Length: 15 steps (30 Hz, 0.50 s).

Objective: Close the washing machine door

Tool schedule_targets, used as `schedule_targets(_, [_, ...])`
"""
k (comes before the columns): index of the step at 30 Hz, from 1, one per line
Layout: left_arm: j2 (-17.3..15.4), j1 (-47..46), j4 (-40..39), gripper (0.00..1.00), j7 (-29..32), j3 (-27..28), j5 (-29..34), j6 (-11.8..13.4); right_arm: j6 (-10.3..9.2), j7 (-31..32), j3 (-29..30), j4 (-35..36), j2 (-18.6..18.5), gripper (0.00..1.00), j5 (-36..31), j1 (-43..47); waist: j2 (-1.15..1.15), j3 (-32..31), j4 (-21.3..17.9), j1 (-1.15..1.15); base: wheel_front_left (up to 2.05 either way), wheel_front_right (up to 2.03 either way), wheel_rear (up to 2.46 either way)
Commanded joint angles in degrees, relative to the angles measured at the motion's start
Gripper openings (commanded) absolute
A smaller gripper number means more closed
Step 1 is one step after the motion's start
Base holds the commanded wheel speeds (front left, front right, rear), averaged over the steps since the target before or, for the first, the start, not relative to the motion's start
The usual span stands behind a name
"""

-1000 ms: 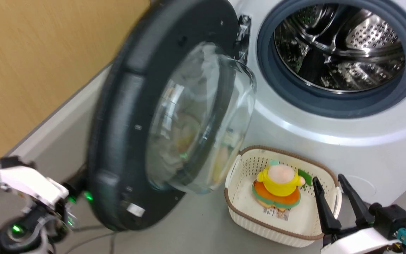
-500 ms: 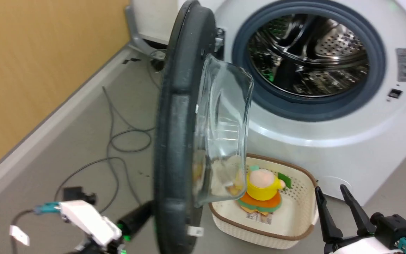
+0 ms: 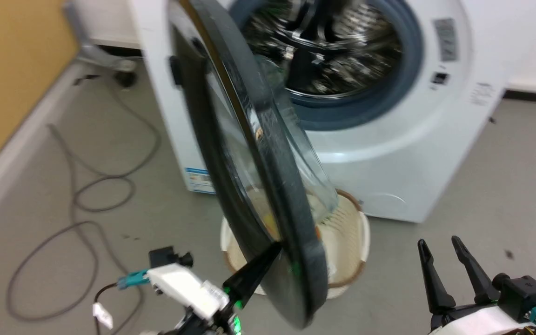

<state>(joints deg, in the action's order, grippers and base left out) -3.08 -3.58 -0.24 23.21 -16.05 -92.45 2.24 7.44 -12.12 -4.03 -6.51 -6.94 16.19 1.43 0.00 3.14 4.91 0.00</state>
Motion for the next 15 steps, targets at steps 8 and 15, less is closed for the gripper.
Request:
schedule_targets(8, [0.2, -10.0, 6.1, 0.00, -11.2, -6.1, -3.9, -2.9, 0.05, -0.5, -0.8, -0.2, 0.5, 1.00, 0.3, -1.9, 0.00, 4.8, -12.0, 0.00, 0.00, 0.00, 0.00])
schedule_targets(15, [0.2, -22.9, 17.8, 0.00, -23.5, -9.6, -2.7, -3.5, 0.05, -1.7, -2.0, -2.0, 1.6, 1.00, 0.8, -3.6, 0.00, 7.9, -21.2, 0.00, 0.00, 0.00, 0.00])
